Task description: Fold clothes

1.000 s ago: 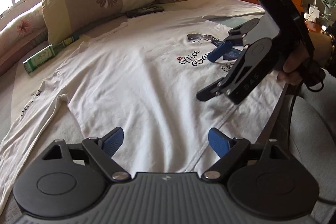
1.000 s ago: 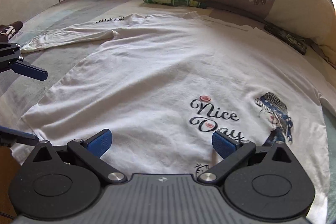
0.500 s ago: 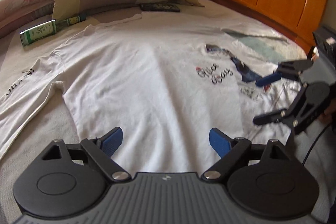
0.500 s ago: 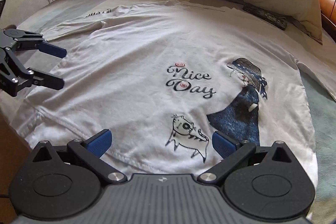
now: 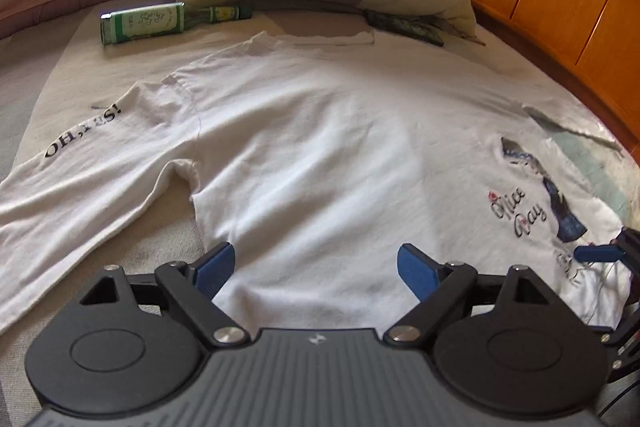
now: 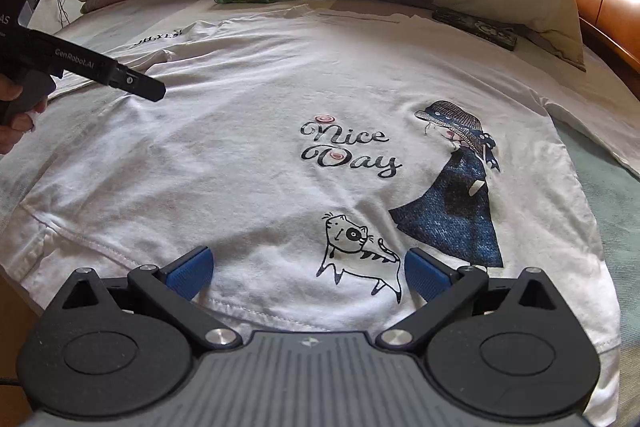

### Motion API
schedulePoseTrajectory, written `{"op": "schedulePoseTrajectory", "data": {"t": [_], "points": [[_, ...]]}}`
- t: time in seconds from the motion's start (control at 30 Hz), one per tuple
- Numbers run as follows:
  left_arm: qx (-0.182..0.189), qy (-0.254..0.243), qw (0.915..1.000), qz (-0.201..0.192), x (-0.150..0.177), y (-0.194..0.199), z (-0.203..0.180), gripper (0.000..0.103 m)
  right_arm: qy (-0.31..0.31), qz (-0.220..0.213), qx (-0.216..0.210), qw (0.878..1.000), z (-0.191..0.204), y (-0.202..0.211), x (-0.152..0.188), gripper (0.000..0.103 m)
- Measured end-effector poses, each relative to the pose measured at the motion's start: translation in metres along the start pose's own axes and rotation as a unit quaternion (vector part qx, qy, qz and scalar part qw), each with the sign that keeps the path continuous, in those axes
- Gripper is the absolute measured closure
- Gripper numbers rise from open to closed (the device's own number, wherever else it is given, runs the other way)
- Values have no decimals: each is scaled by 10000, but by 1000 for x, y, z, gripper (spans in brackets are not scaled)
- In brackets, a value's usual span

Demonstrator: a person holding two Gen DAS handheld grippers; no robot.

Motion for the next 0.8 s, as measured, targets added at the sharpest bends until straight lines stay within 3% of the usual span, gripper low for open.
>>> {"op": "schedulePoseTrajectory", "data": {"t": [0.07,0.17,0.3,0.37,0.47,0.53,0.73,0.8], "points": [[174,-63,9998,-54,-7,-9,-5,14,-5,3,7,10000,0,0,0,0],[49,111,9999,38,-9,-32,4,14,8,11,-16,10000,0,1,0,0],[-986,401,9943,38,-7,-36,31,16,24,-29,-34,10000,-2,3,3,0],[-1172,318,9926,37,-7,-27,25,16,48,-74,-47,10000,-2,5,5,0],[-613,-33,9981,-40,0,-18,-10,15,-113,-73,-245,9996,-7,14,3,0],[-218,-271,9994,-92,5,-11,-34,13,-292,-301,-398,9983,-17,23,-6,0],[-355,-1053,9935,232,44,-31,-66,10,-173,-467,115,9987,-64,-5,-27,0],[-364,-857,9954,227,49,-28,-65,10,-262,-168,53,9995,-78,-26,-23,0]]}}
Point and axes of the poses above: each gripper's, at about its wrist camera, not at the fingertips, and y roughly against the way its jaws point, z to its left, x to its underside, the point moved 8 cm from there along -y, roughly the way its jaws point, and after that the axes turned 11 degrees about x, right-handed, at the moved point
